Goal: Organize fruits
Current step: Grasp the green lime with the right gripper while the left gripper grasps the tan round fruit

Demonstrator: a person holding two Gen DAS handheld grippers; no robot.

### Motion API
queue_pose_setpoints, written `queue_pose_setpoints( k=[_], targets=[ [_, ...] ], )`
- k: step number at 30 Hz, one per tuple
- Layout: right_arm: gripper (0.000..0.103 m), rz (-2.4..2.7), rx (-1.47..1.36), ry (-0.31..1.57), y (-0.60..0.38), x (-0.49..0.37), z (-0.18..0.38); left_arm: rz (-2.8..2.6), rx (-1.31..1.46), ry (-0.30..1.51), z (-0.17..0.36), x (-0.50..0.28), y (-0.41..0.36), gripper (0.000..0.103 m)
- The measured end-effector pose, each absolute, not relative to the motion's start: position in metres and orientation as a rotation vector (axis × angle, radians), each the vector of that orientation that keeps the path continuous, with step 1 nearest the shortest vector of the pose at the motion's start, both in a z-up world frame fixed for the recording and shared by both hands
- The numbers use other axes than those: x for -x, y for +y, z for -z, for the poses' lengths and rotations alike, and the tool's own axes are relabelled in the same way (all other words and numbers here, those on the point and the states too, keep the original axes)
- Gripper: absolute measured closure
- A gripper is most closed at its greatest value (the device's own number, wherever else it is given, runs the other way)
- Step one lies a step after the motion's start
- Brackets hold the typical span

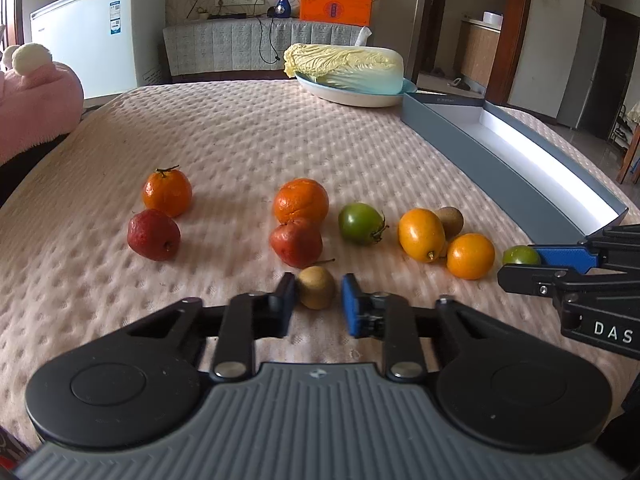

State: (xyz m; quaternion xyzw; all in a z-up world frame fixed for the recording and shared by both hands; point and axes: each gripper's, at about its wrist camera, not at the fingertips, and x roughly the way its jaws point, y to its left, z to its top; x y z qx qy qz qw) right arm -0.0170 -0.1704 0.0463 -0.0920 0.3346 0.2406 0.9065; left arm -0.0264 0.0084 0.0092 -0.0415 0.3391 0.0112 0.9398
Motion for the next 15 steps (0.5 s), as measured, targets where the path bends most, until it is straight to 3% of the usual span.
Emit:
queue_pose_setpoints(
  k=[15],
  targets=[
    [0.075, -0.563, 0.203, 0.640, -0.166, 0.022, -0.068, -0.005, 0.093, 0.668, -0.022, 0.032, 0.002, 0.078]
  ],
)
